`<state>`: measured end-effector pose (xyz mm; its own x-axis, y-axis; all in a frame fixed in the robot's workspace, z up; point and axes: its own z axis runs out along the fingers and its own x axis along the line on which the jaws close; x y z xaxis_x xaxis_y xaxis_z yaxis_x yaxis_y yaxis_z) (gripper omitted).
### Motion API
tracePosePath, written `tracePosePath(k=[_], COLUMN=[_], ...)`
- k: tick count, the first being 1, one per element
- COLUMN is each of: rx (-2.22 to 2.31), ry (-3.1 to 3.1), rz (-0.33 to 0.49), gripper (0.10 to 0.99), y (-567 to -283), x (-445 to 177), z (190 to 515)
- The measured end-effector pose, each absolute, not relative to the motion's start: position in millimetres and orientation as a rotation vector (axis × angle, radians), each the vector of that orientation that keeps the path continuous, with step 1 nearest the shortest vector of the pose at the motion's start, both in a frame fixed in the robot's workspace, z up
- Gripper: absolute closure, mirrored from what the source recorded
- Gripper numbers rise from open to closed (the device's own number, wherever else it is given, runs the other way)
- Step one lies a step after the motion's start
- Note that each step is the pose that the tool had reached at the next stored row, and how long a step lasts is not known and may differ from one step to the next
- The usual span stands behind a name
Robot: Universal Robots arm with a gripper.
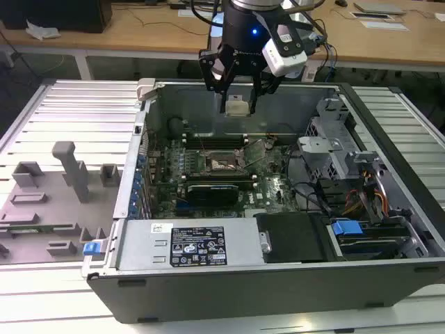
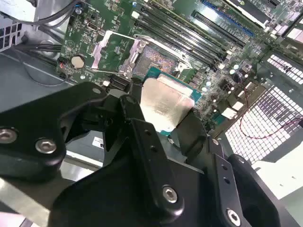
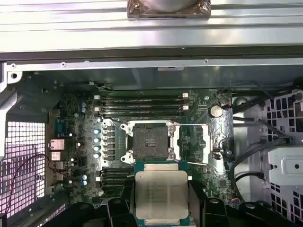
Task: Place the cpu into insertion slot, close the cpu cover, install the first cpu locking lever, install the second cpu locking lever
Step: 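Place the cpu into insertion slot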
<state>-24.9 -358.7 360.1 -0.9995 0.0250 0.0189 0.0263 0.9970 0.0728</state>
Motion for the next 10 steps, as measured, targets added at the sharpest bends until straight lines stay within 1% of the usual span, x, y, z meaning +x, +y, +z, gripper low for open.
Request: tracePosePath(k=[6, 10], rx=[-0.040, -0.040], ry=[-3.121, -3.123], rz=[-0.112, -0.103], gripper=[0.545, 0.545], y=[-358.6, -358.0], x=[-24.9, -25.2], z=[359.4, 352.9])
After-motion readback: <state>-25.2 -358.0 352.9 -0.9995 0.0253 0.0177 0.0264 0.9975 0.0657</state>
